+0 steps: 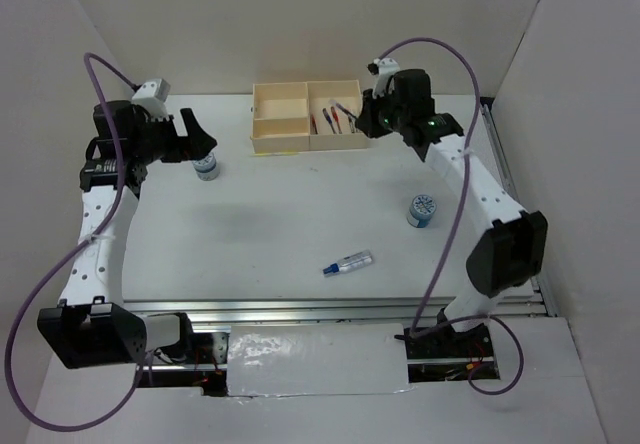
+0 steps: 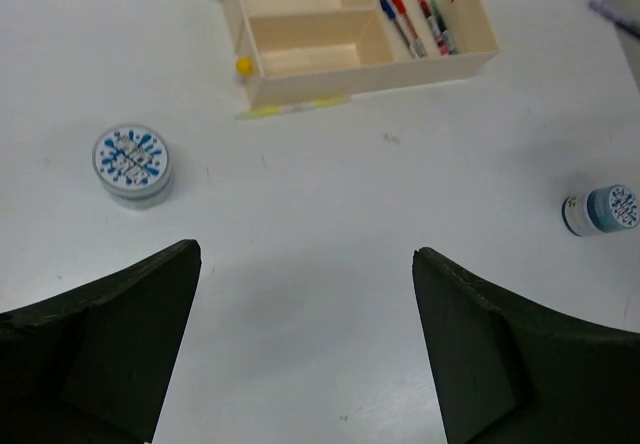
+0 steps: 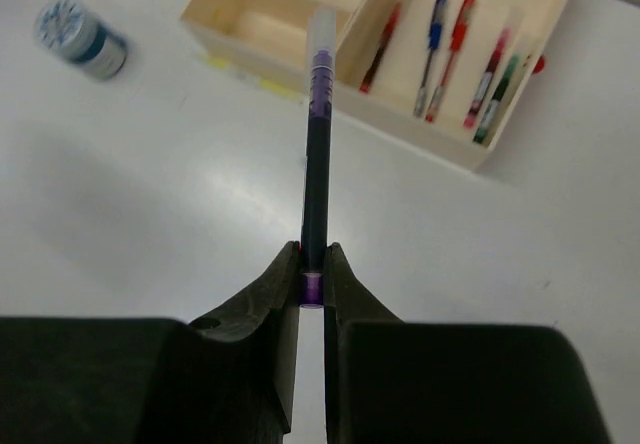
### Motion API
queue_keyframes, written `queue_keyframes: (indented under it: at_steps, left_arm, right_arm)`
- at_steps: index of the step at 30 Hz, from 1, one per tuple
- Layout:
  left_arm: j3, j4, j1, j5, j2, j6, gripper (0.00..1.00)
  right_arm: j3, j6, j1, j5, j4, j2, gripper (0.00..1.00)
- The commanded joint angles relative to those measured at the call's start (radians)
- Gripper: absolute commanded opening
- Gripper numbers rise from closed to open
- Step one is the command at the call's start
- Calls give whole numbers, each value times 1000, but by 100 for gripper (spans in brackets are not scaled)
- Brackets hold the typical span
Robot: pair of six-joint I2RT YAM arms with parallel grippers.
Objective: Sort the stationery into containers
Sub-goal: Place the pen in the storage box.
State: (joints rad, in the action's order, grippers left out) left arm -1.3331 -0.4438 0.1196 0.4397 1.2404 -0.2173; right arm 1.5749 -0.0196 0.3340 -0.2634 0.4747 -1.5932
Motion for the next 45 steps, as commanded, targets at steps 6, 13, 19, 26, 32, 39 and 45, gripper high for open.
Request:
queue_keyframes:
  at_steps: [6,13,19,26,32,39,45]
  left_arm:
    - [144,14,11,-4,-105,-31,99]
    - [258,47,-26,16,-147,50,99]
    - [203,8,-80,80,-40,261,99]
    - [5,-41,-101,140,268,490,99]
    - [-230,-53,-35,310,565,601,94]
    - [-535,-219,-26,439,867,867,81]
    - [-557,-211,-47,415,953,1051,71]
  right_arm:
    - [174,211,3,260,-442,-311,0]
    - [286,187,20,357,-539,-533,0]
    - [367,147,16,372,-584,-665,2]
    - [369,150,7,316,-561,-700,37]
    - [352,155,-13,225,-495,-631,64]
    - [304,191,-65,75,-349,-458,63]
    - [179,152,-130,-77,-243,-239,59]
